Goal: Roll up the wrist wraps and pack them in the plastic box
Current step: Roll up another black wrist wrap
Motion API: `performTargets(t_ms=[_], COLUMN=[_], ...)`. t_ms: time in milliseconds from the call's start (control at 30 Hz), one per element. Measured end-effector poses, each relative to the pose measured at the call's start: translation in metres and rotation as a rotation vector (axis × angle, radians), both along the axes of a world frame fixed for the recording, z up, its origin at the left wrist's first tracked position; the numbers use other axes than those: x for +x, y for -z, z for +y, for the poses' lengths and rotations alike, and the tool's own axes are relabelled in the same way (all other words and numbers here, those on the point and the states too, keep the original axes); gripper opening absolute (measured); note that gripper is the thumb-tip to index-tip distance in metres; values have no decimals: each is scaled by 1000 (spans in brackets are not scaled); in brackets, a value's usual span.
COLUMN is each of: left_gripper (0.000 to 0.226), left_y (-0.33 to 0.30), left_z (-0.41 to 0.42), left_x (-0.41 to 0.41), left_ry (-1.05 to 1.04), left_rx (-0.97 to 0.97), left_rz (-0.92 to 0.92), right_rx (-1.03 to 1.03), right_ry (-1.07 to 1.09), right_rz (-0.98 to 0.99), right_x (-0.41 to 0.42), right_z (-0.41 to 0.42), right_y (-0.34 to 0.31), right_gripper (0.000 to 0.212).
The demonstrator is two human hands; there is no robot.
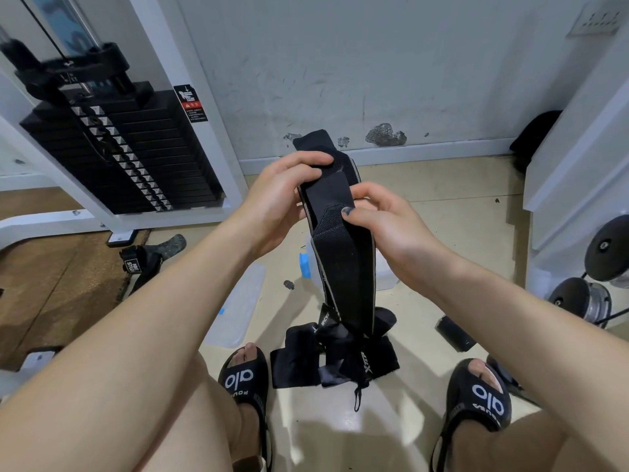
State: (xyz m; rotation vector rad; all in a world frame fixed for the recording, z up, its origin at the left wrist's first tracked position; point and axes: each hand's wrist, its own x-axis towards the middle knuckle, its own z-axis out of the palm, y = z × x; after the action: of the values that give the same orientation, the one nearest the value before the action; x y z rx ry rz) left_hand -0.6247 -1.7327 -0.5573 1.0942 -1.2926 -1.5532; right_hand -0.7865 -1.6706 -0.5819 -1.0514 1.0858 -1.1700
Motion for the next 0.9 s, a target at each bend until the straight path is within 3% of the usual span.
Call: performTargets(t_ms=[333,900], left_gripper=[25,33], left_y=[-2,2], left_z=[0,-1], left_x=[-3,0], left_ry=[-19,4], left_rx=[22,-18], left_rz=[155,28], right_rx=[78,44], right_ry=[84,124], right_rz=[40,119], right_x=[0,3], right_z=[-2,-3], right_y=[2,6], right_gripper=[13,10])
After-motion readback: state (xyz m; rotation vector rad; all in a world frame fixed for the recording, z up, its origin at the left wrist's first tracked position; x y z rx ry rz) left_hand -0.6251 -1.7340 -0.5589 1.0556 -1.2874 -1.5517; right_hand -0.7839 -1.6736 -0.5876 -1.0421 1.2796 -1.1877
